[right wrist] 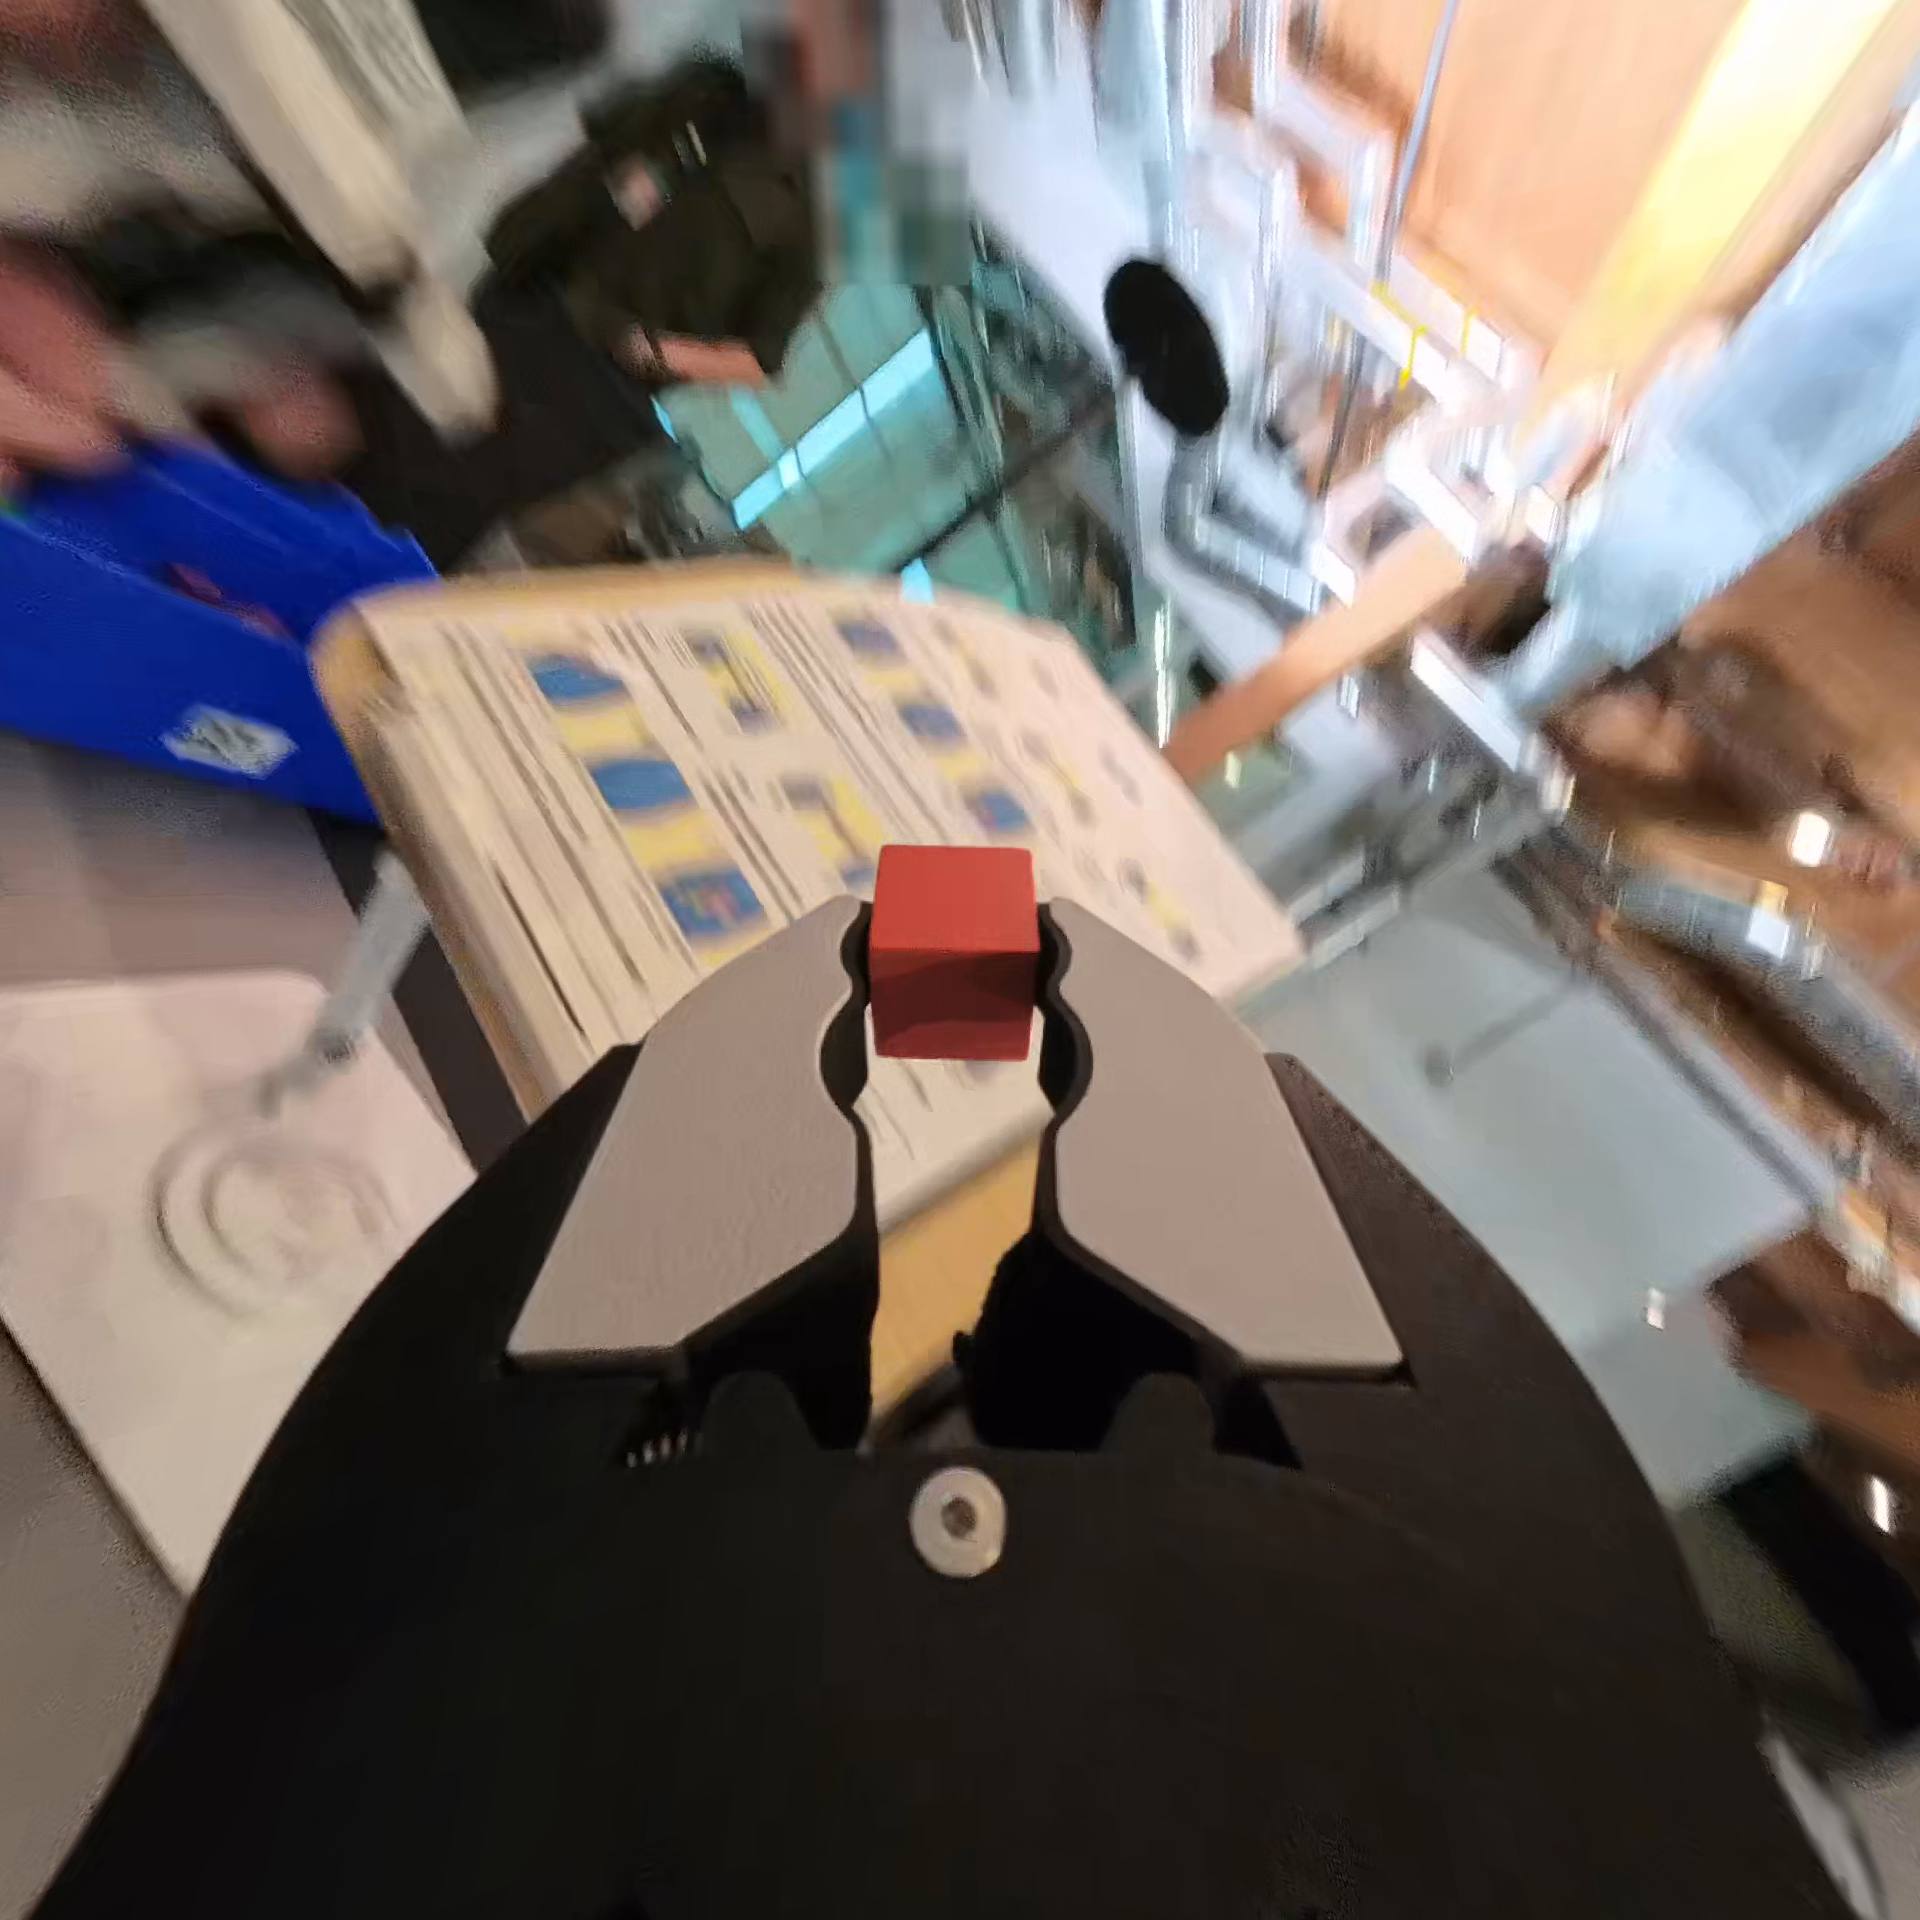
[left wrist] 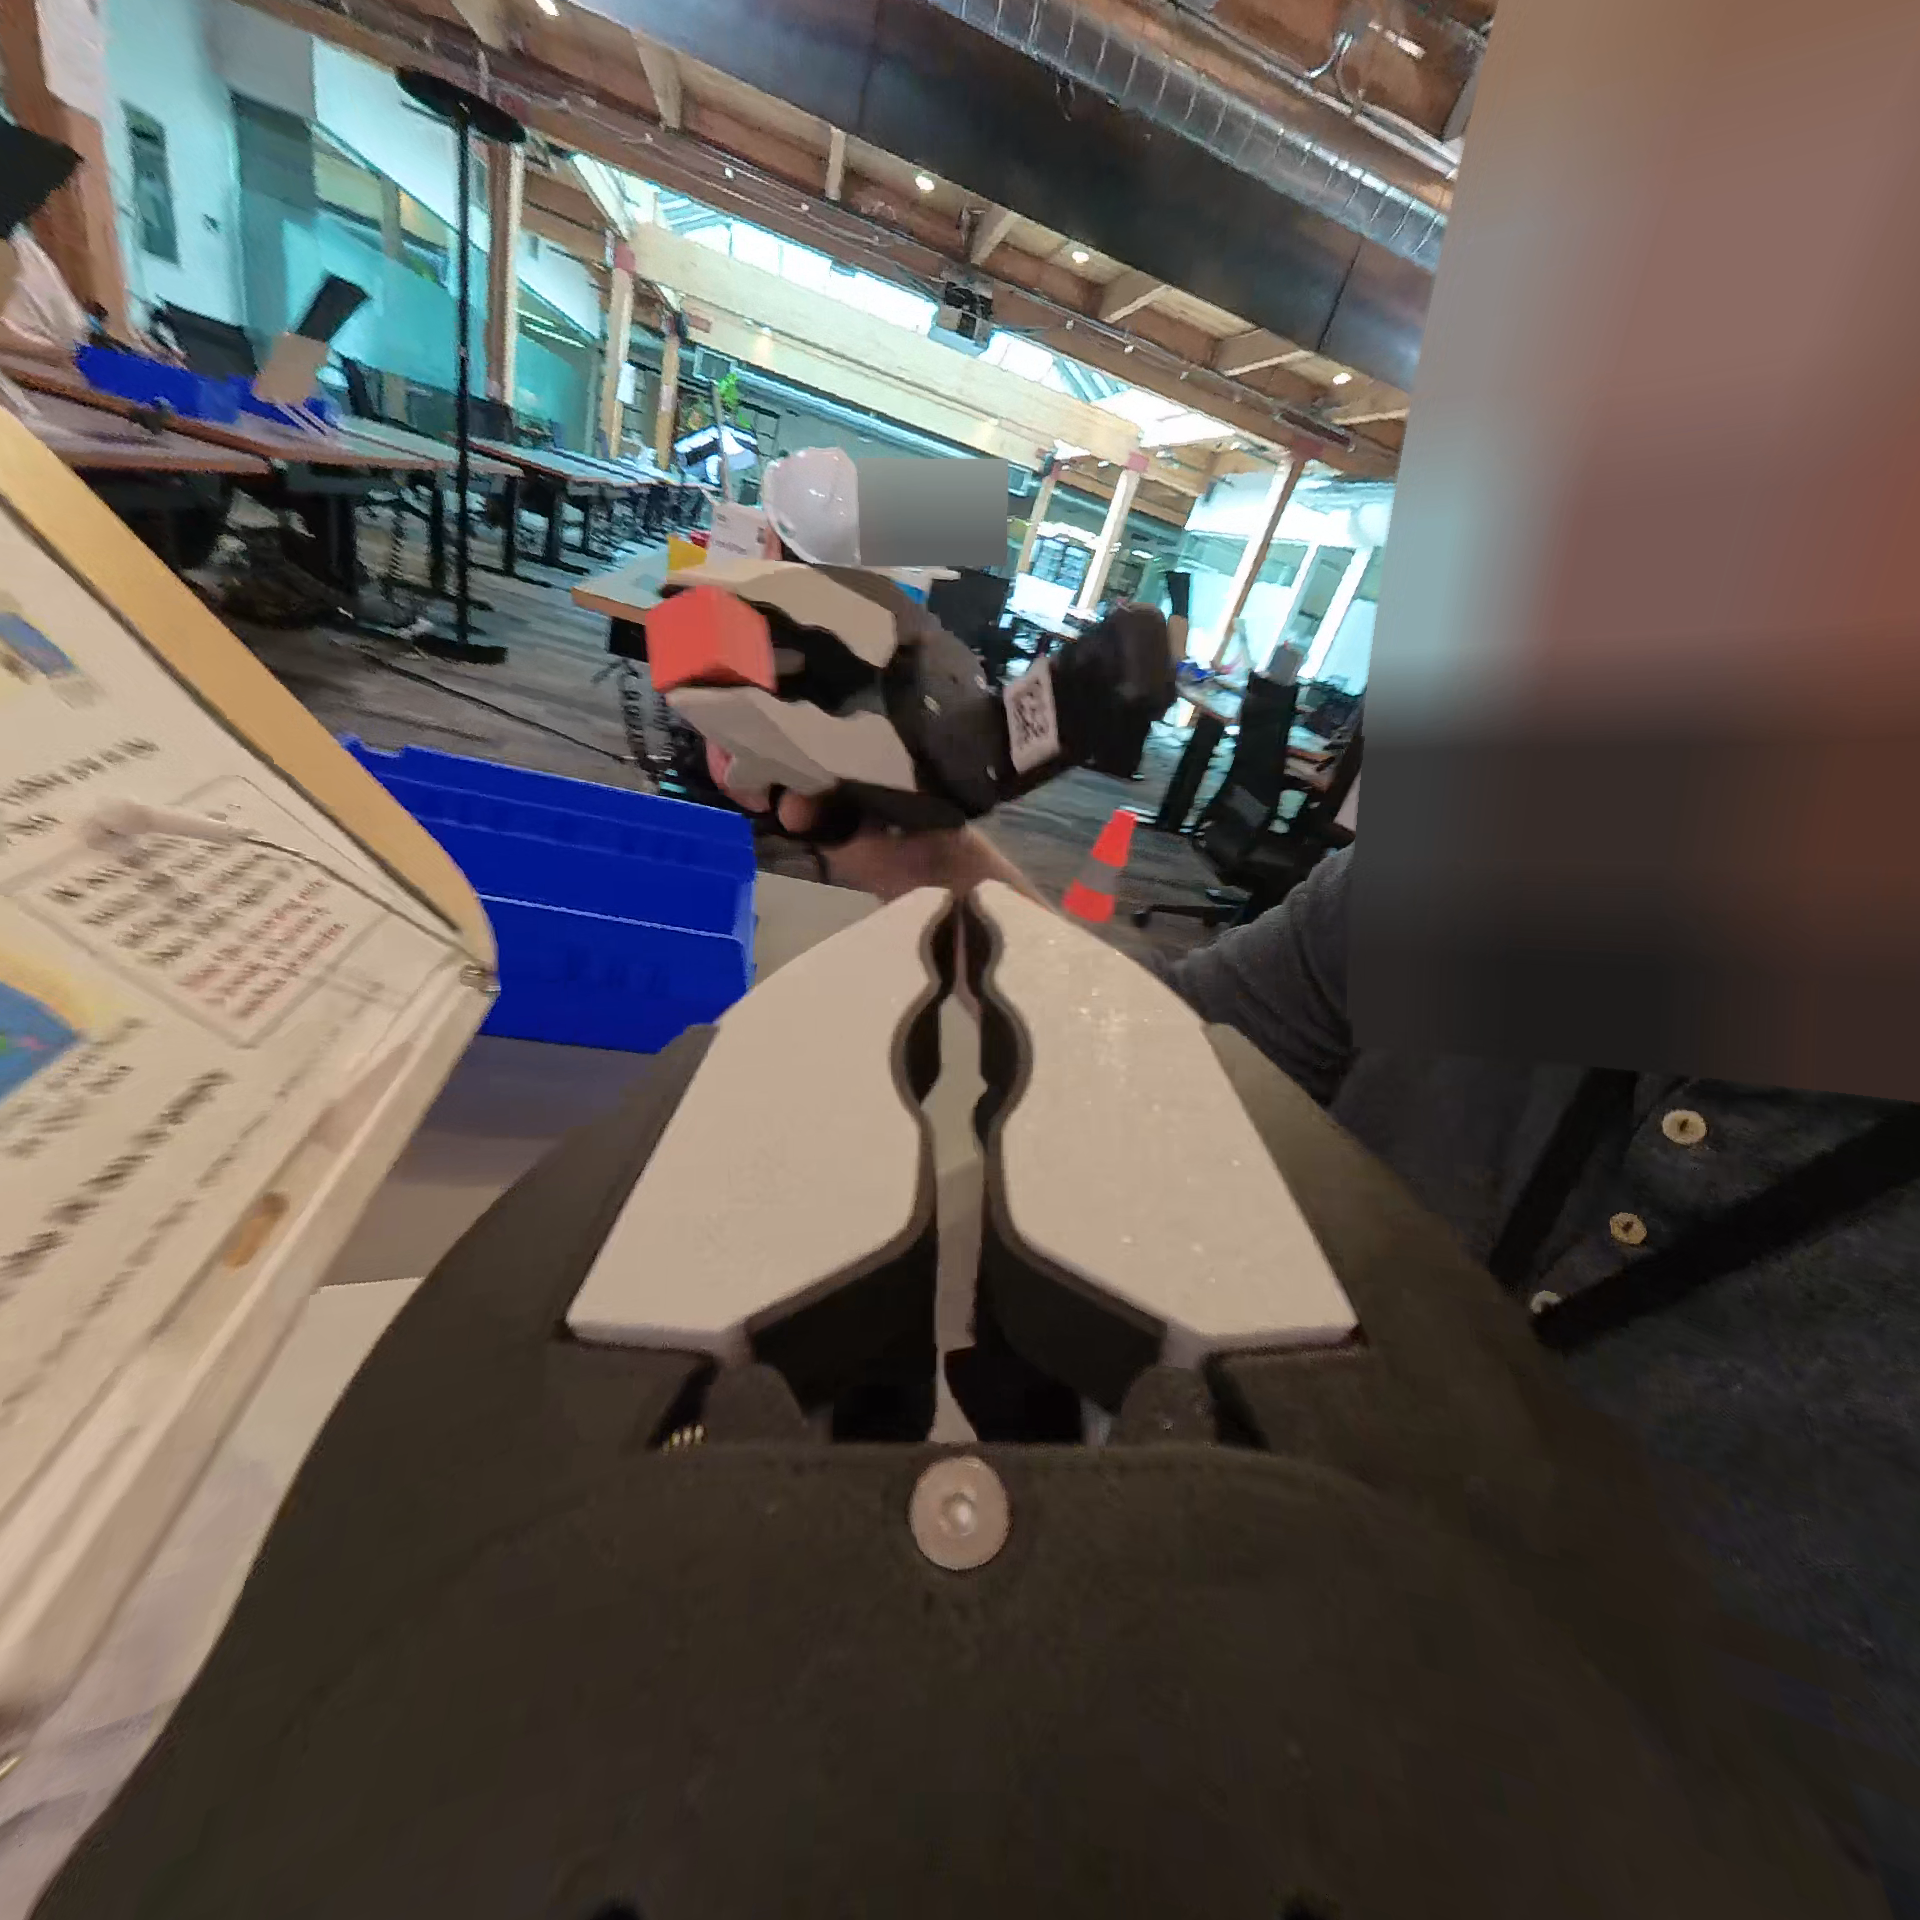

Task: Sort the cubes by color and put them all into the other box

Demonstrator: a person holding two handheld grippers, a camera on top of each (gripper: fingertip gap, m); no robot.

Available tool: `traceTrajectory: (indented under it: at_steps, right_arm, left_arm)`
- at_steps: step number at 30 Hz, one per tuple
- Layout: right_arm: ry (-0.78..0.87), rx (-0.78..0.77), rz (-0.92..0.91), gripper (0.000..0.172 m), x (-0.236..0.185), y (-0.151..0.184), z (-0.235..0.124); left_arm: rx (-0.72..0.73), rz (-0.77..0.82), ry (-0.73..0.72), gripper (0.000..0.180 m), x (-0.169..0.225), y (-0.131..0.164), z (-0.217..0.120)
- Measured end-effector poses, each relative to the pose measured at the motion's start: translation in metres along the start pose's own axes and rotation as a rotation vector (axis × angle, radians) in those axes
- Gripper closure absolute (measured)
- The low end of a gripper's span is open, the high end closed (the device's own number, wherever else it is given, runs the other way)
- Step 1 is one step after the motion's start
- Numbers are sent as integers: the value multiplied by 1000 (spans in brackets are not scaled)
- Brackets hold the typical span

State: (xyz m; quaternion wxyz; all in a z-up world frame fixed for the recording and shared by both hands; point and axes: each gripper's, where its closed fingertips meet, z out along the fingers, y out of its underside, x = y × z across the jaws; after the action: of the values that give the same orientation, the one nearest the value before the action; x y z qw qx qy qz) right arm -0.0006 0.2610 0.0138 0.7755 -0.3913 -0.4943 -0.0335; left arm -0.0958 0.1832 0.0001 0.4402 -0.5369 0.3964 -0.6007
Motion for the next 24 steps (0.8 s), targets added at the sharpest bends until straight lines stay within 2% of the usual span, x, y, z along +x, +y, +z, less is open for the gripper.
traceTrajectory:
  at_steps: [3, 5, 6, 10, 13, 17, 19, 21, 24]
  right_arm:
    - [123, -261, 85, 143, 55, 92, -24]
    - [138, -492, 178, 142, 69, 165, -46]
    - [182, -549, 188, 142, 77, 191, -59]
    - [179, -798, 346, 142, 67, 280, -99]
    - [173, -936, 428, 142, 53, 320, -118]
    - [87, -1078, 493, 142, 24, 353, -135]
    - [75, -1123, 497, 142, 18, 362, -139]
    - [66, -1161, 516, 124, 12, 369, -142]
    - [72, -1177, 505, 124, 11, 373, -143]
  left_arm:
    - [-23, 62, -137, 180, -12, -11, -30]
    - [-96, 97, -273, 179, -28, -10, -57]
    - [-141, 114, -361, 177, -38, -8, -74]
    - [-246, 108, -651, 175, -68, -3, -144]
    - [-328, 62, -836, 169, -88, 10, -198]
    - [-486, -106, -955, 158, -103, 50, -252]
    - [-579, -165, -987, 156, -107, 71, -269]
    - [-647, -203, -999, 153, -112, 88, -280]
    - [-747, -284, -1008, 150, -120, 118, -296]
